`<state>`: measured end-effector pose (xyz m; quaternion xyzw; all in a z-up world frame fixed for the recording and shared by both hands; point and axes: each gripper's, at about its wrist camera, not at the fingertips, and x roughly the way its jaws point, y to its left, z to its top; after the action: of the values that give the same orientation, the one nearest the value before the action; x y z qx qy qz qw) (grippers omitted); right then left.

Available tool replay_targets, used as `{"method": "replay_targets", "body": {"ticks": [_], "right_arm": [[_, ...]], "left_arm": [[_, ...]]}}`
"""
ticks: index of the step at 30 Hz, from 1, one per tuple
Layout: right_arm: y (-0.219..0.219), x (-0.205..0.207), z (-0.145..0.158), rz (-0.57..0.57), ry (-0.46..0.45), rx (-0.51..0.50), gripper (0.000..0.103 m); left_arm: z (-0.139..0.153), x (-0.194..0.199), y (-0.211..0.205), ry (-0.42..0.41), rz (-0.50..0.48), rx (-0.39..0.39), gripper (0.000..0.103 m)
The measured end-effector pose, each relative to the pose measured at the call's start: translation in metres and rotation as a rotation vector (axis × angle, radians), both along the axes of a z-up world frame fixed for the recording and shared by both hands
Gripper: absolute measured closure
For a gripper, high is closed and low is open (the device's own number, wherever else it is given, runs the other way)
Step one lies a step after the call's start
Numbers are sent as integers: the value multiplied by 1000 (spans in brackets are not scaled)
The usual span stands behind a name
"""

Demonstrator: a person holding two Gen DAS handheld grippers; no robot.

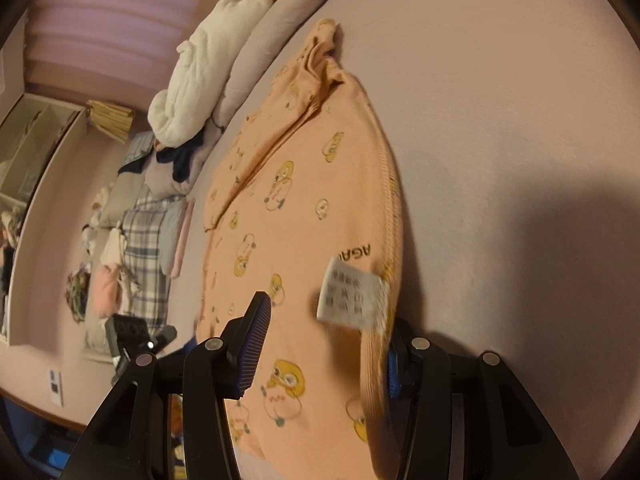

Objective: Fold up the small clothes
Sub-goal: 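Grasp the shirt hem with the right gripper while the left gripper grasps the hem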

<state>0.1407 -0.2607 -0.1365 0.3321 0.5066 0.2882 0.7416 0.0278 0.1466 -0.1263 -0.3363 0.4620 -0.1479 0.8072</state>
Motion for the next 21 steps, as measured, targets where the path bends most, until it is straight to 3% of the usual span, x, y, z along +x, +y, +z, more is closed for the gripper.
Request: {"method": "replay_targets", "body": {"ticks": [6,15,21], "right_arm": [[-7,-6,-4,3,26,36,62],[-6,-48,-5,38,57,45,65],[-1,-64,-5,41,73,59,65]], "left_arm": [[-4,-19,5,12,3,-75,20],[-4,-62,-15,14,-44,-66,21],[-5,-66,-20,18,-40,-77,21]]}}
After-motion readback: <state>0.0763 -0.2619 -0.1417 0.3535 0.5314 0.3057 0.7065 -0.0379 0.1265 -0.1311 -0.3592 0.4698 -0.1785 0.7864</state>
